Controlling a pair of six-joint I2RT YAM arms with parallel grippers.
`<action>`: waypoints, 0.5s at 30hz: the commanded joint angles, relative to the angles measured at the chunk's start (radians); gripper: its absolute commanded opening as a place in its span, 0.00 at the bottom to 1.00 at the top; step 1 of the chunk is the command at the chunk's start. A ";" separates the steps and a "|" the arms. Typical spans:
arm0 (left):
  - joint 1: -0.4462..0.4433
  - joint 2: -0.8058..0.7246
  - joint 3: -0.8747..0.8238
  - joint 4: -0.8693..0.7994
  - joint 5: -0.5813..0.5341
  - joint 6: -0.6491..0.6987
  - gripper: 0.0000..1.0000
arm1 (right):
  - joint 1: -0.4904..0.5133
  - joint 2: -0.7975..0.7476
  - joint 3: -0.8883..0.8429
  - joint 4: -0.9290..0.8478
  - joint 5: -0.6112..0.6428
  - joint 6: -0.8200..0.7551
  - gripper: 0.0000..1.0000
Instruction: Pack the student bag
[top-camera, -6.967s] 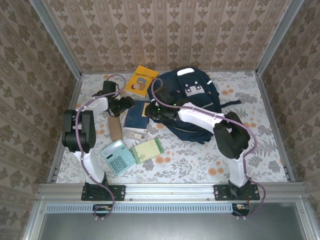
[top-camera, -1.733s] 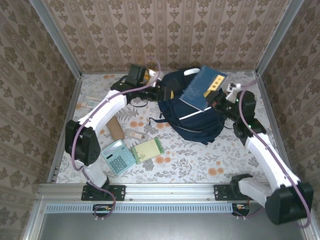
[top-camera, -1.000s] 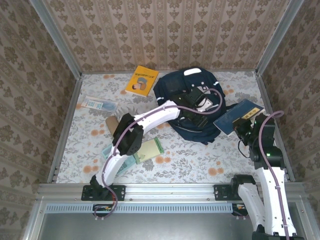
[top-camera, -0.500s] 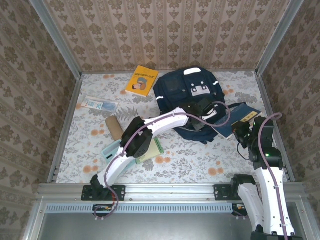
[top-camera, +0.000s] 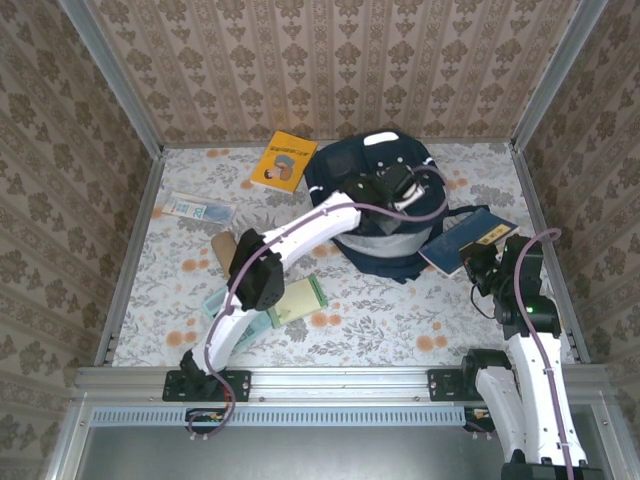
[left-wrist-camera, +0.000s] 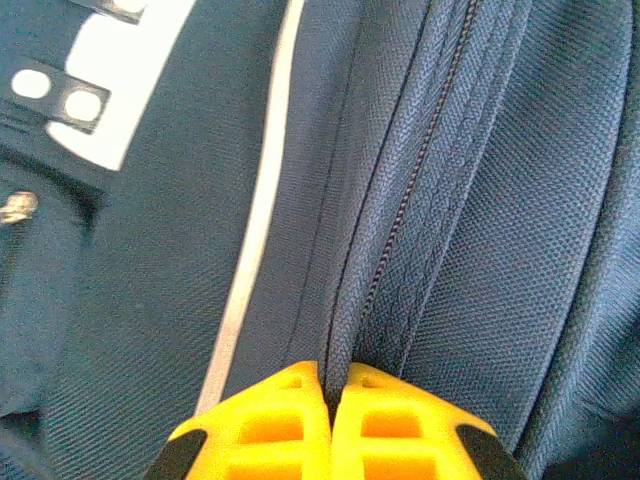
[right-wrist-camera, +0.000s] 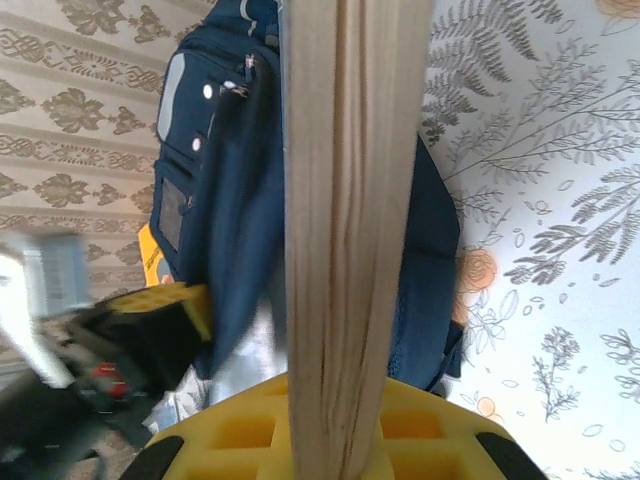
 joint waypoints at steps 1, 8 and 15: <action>0.059 -0.118 0.085 -0.065 0.017 -0.101 0.00 | -0.004 0.025 -0.039 0.180 -0.093 0.049 0.00; 0.081 -0.158 0.159 -0.088 0.093 -0.155 0.00 | 0.091 0.185 -0.065 0.513 -0.210 0.124 0.00; 0.091 -0.156 0.219 -0.098 0.101 -0.219 0.00 | 0.309 0.394 -0.061 0.767 -0.071 0.201 0.00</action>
